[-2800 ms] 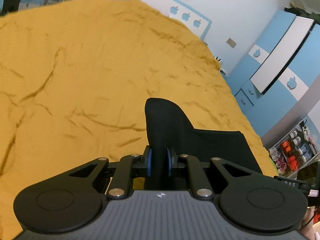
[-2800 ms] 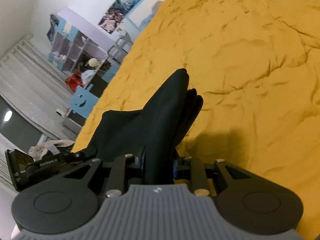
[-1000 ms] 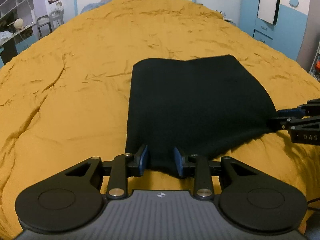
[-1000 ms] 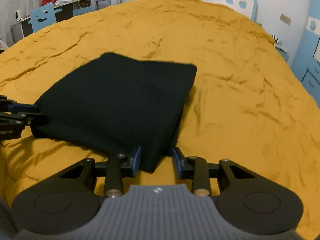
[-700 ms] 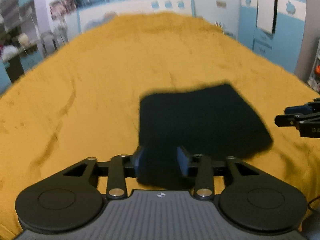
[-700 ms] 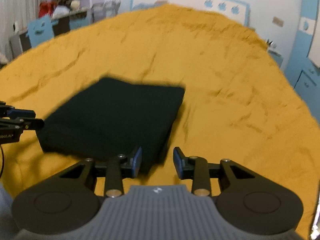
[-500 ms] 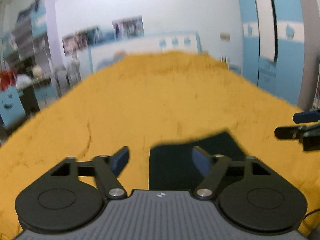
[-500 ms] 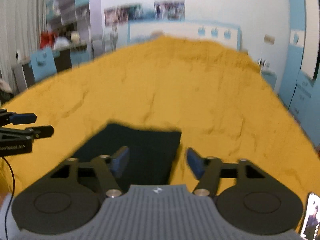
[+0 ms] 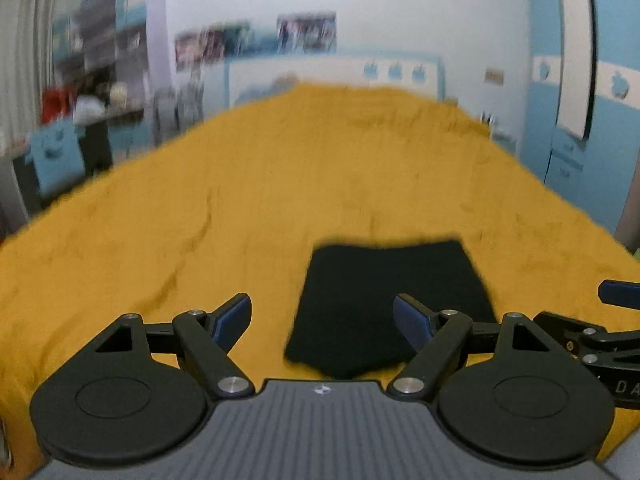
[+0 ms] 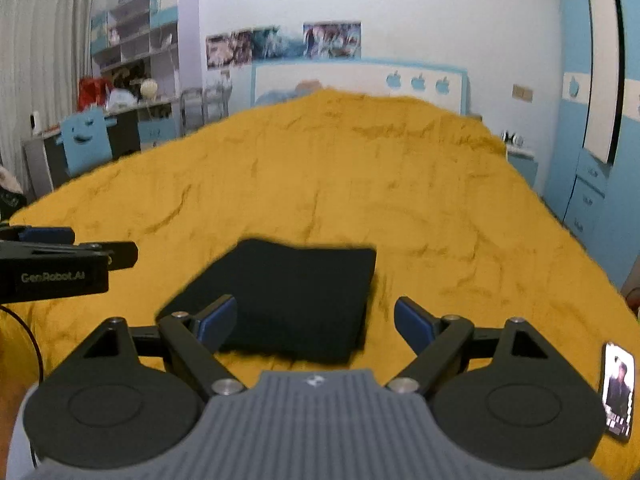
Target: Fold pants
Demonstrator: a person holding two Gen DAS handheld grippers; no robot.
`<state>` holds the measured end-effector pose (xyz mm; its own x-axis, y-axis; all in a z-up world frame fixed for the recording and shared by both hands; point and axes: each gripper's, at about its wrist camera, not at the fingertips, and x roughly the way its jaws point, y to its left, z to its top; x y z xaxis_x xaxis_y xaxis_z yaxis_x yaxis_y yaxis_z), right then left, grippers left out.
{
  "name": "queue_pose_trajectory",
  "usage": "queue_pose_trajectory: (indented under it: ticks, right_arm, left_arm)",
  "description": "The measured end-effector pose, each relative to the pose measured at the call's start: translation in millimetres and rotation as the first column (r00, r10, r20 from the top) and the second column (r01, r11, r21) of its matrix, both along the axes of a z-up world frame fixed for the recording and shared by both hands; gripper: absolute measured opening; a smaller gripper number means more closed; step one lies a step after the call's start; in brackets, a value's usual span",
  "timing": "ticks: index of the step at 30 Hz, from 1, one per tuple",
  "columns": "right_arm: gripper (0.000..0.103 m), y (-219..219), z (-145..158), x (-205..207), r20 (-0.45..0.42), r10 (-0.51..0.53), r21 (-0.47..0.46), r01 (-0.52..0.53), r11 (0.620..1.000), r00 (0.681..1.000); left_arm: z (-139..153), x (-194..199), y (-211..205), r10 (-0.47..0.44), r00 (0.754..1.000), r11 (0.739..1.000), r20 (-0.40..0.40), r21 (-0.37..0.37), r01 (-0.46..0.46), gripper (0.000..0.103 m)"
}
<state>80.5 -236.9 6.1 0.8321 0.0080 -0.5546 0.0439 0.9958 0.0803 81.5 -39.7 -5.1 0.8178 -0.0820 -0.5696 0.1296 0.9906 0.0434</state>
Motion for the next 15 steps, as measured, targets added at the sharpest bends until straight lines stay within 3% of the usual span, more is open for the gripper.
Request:
queue_pose_trajectory:
  ticks: [7,15]
  right_arm:
    - [0.082,5,-39,-2,-0.138,-0.028,0.004,0.029,1.0,0.99]
    - [0.082,0,-54,3,-0.197,-0.062,-0.007,0.062,0.998,0.978]
  left_arm:
    - [-23,-6,10,0.047,0.993,0.998,-0.11,0.039,-0.043,0.094]
    - [-31,-16,-7,0.019,0.991,0.997,-0.13,0.079,-0.009,0.094]
